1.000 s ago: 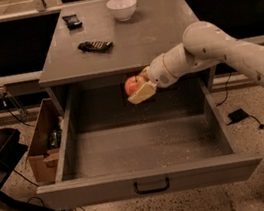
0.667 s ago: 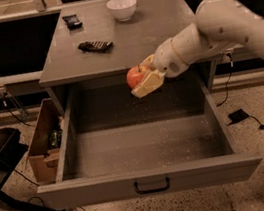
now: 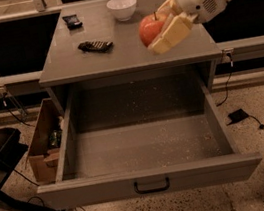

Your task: Pick apple from top drawer and place on counter

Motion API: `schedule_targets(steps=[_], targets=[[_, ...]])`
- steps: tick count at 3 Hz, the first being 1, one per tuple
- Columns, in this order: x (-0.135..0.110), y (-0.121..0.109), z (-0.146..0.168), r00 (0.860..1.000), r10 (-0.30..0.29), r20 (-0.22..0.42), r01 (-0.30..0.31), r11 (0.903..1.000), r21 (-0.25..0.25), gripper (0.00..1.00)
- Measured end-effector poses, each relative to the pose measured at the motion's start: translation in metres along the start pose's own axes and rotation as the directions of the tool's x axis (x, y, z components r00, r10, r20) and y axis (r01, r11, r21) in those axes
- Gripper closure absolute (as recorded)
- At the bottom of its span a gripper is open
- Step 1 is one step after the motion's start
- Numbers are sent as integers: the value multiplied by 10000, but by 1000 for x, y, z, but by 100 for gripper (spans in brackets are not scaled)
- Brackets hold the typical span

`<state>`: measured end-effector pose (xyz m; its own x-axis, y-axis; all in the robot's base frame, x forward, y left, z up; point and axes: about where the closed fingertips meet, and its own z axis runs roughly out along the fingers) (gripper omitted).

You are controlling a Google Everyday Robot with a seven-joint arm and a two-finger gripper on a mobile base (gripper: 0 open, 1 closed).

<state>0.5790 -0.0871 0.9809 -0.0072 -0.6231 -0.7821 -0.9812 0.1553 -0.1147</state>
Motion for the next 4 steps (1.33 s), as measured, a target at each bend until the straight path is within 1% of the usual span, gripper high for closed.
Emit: schedule_targets(steps=[1,2,3,4], targets=[[10,-50,-7,9994,184,-287,-173,9991,397,100],[29,-129,13,9963,245,-821,-96,9841,1776,100],[90,-195,62,9814,1248,-1460,-799,9565,2804,100],[139,-209,97,9606,2268,-1605,-1759,9436,2805,100]])
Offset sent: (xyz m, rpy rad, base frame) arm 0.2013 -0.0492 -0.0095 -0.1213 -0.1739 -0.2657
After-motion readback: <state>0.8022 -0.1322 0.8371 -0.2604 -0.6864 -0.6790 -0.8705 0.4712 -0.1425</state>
